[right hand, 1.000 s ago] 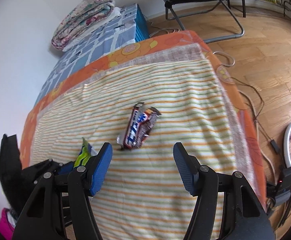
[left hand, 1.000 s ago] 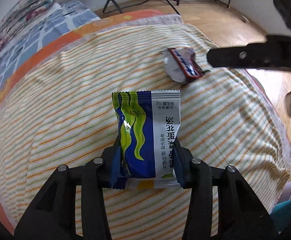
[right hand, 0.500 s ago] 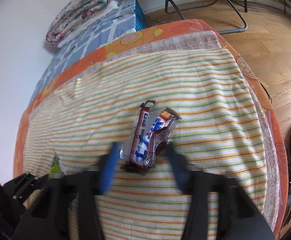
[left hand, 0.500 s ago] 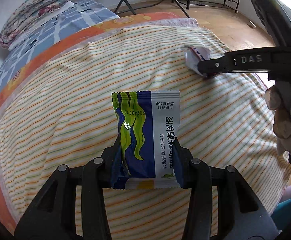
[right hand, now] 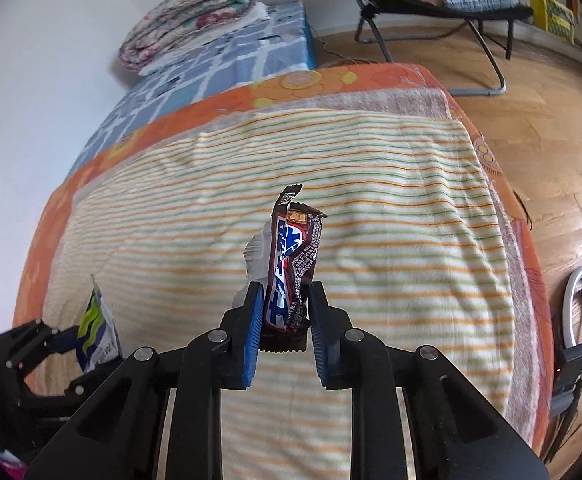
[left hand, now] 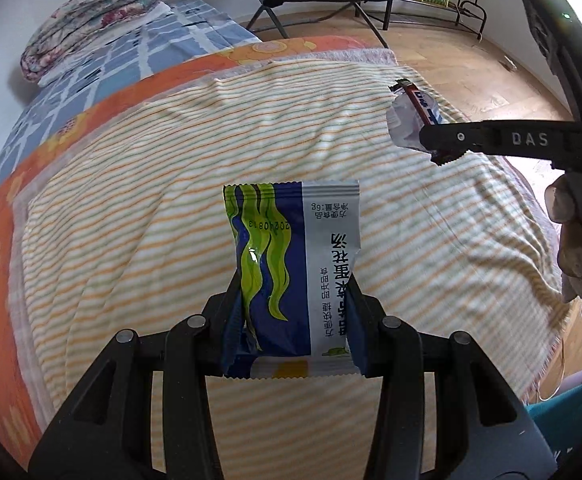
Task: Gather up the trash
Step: 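Carry the snack packet and candy wrapper over the blue basket with both tools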
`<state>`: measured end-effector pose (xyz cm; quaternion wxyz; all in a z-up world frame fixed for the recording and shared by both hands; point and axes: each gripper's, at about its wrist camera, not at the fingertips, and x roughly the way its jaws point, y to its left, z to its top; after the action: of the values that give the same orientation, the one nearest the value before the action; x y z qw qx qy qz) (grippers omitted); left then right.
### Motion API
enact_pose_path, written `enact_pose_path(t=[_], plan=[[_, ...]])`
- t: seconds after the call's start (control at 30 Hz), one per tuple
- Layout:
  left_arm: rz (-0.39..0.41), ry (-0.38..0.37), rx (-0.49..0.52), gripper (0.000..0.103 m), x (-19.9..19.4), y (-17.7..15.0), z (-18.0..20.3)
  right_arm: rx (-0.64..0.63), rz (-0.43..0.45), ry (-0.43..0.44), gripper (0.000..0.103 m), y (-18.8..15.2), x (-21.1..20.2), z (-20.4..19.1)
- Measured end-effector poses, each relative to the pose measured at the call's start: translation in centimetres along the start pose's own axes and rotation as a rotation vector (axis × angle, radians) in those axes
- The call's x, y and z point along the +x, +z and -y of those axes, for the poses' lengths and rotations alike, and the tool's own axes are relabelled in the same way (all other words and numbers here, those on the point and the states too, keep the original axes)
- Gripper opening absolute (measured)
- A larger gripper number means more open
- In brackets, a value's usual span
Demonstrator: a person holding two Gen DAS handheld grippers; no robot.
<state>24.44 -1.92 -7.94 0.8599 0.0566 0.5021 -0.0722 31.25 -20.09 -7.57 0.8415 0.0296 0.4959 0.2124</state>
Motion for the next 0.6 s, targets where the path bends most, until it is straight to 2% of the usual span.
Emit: enact_pose_path(t=[0.27,0.6], plan=[[0.027,0.018,-0.017,0.045,-4.9,-4.0,0.6,-0.086,0.018,0.026,0.021,-3.5,-4.4,-3.6],[0.058,0.015,-0.035,0.045,-10.7,-10.0,2.1,-0.183,0.028,0.049,0.021,-10.3,-9.8,-7.5]])
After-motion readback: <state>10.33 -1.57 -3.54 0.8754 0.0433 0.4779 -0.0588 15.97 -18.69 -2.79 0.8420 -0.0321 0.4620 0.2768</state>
